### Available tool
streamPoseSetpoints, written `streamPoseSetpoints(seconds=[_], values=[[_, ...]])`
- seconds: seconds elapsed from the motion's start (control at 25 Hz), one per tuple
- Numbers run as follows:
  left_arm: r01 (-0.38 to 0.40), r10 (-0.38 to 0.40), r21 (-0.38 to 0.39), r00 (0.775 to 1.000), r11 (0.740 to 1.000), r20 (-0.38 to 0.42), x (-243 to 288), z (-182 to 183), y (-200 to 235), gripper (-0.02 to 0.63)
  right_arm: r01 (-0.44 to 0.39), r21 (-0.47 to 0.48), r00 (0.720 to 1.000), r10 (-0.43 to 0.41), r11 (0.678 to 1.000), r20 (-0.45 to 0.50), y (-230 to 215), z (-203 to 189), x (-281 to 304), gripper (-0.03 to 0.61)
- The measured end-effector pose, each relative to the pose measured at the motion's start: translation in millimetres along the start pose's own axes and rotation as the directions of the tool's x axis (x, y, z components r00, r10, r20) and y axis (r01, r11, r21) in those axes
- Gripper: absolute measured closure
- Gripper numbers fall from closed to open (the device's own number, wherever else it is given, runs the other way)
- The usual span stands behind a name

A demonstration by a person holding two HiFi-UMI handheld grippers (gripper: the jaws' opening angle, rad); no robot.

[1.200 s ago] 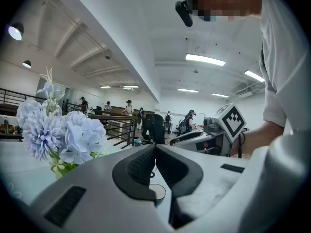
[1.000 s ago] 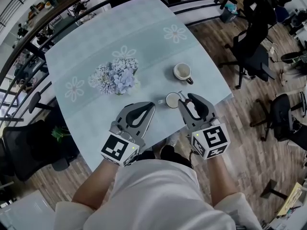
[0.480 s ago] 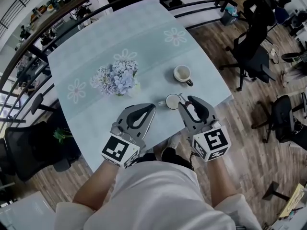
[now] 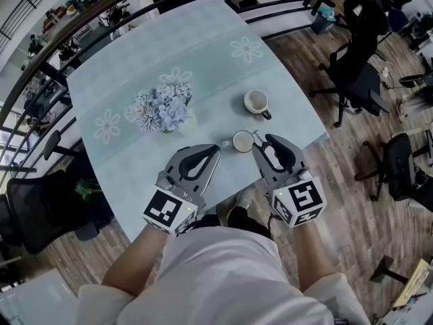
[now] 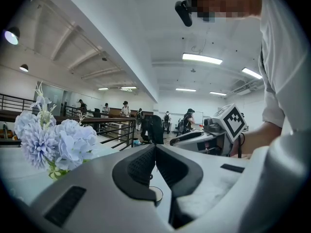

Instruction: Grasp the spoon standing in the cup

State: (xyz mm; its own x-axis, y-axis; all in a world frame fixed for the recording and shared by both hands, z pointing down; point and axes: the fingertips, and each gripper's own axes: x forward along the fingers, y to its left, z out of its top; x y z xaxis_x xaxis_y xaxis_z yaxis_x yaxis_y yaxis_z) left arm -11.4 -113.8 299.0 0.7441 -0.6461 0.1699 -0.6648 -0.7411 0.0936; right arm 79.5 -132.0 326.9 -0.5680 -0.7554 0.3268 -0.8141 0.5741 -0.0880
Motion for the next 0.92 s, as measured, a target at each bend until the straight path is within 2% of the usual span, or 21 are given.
streamPoseSetpoints(seconds=[0.92], values=[[-0.004, 0.004, -0.011, 1.000, 1.000, 0.000, 2.1, -4.5, 0.5, 0.592, -0.015, 0.000, 1.000, 0.015, 1.000, -0.024, 1.0, -5.8, 2.3, 0.428]])
